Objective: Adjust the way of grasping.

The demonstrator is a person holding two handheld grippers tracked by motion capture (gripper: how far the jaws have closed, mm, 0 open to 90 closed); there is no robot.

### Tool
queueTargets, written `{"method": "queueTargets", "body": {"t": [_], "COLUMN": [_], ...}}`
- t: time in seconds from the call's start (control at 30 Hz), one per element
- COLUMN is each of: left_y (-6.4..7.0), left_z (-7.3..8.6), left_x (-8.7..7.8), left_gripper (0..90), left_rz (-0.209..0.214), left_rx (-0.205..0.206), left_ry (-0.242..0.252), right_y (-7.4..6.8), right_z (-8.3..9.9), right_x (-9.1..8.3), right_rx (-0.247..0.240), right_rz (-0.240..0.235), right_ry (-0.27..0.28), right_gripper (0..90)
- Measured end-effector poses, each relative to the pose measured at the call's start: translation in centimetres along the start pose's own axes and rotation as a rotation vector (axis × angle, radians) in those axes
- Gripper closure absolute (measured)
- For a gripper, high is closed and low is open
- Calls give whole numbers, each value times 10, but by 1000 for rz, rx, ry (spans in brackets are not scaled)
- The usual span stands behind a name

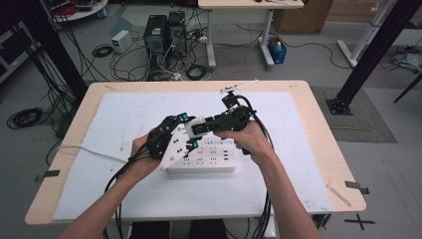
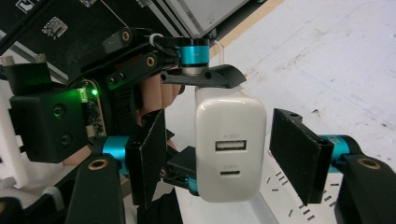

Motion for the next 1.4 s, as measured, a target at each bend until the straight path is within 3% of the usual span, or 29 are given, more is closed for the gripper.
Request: {"method": "queueTargets", "body": {"t": [0.6, 1.1, 1.3, 1.4], "left_y": [0, 1, 3, 2], "left_z": [0, 2, 4, 6], "left_x": [-2, 0, 0, 1], "left_gripper": [425, 424, 402, 349], "left_rz": [14, 26, 56, 82], "left_rx": [9, 4, -17, -34], "left_ry": [13, 8, 8, 3], "right_y": [-2, 1, 3, 3], "right_z": [0, 2, 3, 2], "right_x": [3, 4, 5, 3], "right_rx": [-13, 1, 7, 11], "right_rz": [4, 15, 17, 19], "right_ry": [25, 35, 30, 40], "right_gripper": [610, 623, 624, 624]}}
Point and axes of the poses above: each handheld gripper's, and its own axes: x roughly forward along the jaws, z roughly out of its underside, y roughly to its right, the point moved 8 cm from there along x, roughly forward along the jaws, and after that the axes turned 4 degrees about -z, right-handed, at the moved point
